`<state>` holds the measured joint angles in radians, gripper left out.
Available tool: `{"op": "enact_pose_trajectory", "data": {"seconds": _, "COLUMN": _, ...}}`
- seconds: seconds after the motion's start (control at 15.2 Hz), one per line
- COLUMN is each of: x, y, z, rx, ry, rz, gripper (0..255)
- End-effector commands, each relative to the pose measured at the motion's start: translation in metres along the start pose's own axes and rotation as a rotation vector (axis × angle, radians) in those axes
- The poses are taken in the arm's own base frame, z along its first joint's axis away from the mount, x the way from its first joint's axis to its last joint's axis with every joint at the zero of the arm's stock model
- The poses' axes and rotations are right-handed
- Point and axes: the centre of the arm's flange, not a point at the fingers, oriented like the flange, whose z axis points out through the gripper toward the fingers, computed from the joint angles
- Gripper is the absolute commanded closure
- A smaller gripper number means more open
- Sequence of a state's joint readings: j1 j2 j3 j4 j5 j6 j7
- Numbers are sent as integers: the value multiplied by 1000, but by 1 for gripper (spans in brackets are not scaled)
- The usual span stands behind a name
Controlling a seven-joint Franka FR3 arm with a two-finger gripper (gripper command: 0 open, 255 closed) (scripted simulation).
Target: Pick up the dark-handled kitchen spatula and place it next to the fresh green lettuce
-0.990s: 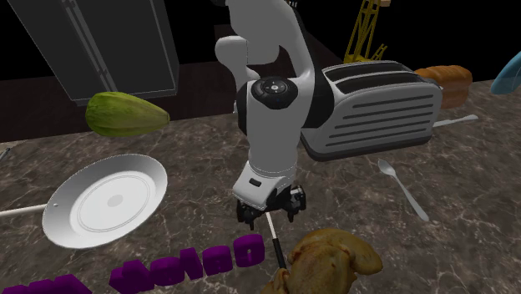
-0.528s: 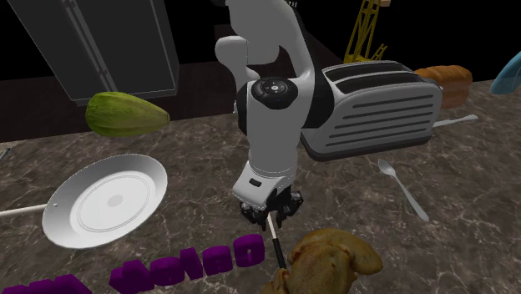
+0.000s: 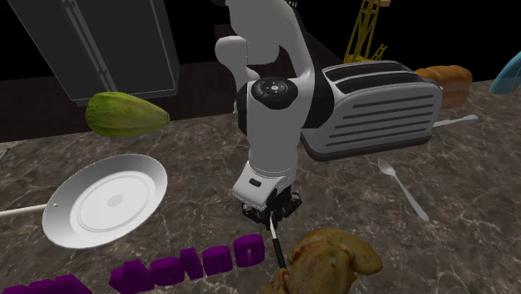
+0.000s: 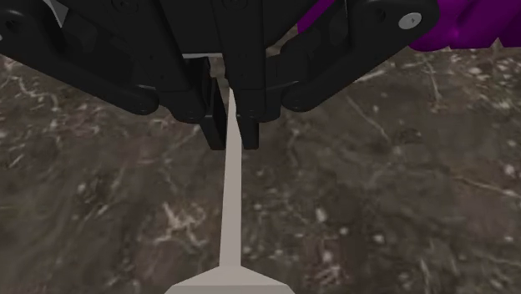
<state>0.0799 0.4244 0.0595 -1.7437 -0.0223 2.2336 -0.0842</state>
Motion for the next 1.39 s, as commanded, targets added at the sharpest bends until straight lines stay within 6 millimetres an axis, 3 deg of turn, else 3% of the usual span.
{"op": "enact_pose_trajectory", "data": {"seconds": 0.0, "x": 0, "y": 0, "z": -5, "rx": 0, "ry": 0, "rz": 0, "gripper": 255}}
{"op": "enact_pose_trajectory", "data": {"seconds": 1.32, "x": 7, "y": 0, "z": -111, "rx": 0, "ry": 0, "rz": 0, "gripper": 255}}
